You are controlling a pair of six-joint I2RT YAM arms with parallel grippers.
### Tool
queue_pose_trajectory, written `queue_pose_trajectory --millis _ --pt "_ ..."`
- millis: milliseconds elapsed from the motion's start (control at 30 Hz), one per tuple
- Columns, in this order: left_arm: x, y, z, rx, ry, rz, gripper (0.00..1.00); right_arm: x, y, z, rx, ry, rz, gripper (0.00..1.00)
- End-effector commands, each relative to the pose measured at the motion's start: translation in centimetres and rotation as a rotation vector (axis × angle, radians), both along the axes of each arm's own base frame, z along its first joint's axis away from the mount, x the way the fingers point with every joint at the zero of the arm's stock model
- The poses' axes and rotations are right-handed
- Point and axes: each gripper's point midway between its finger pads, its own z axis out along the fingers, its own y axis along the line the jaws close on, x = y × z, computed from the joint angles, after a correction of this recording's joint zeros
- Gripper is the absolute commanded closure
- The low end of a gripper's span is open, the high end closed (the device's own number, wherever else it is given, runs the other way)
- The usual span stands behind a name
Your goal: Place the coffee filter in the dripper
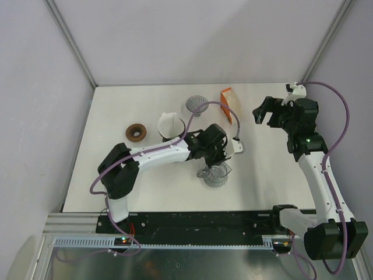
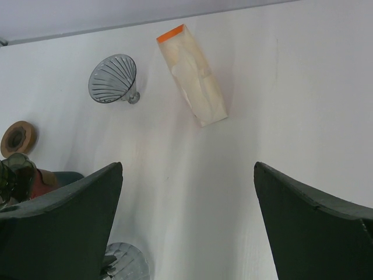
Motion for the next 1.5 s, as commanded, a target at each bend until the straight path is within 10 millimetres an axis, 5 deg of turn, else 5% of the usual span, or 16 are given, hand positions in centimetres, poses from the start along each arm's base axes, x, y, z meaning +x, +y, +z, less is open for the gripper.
queue_pose_trajectory --millis 0,333,400,533,667,933,1133,1333,1467 --pt "1.0 -2.6 2.0 -0.177 -0.050 -0.024 1.00 -0.5 -0.4 1.0 -0.023 -0.039 0.001 0.01" --pt "1.9 -2.1 0.0 -0.213 0.006 -0.018 0.98 -0.4 0.0 0.7 -0.004 -0.029 0.020 0.01" --pt "1.8 -2.1 -0.3 -0.220 0.024 -0.027 0.91 -0.4 0.1 0.7 0.000 -0.028 0.021 0.01" --pt "2.8 -1.7 -0.5 -0.225 0.030 -0.003 0.61 -0.4 0.2 0.9 0.007 -0.033 0.022 0.01" --pt "3.7 -1.8 1.0 -0.248 0.005 0.019 0.52 -0.5 0.2 0.8 0.010 -0.028 0.022 0.01" --pt "3.5 -2.0 7.6 -0.306 -0.025 0.020 0.35 -0.6 0.1 0.5 0.007 -0.022 0.020 0.01" --pt "2.0 -1.2 14.9 -0.369 -0.048 -0.015 0.29 -0.5 0.3 0.4 0.016 -0.024 0.025 0.01" --pt "1.4 2.6 22.0 -0.394 -0.125 0.048 0.28 -0.6 0.3 0.2 0.010 -0.023 0.028 0.01" --pt "4.5 7.5 27.9 -0.418 -0.295 0.203 0.28 -0.5 0.4 -0.2 0.009 -0.019 0.035 0.01"
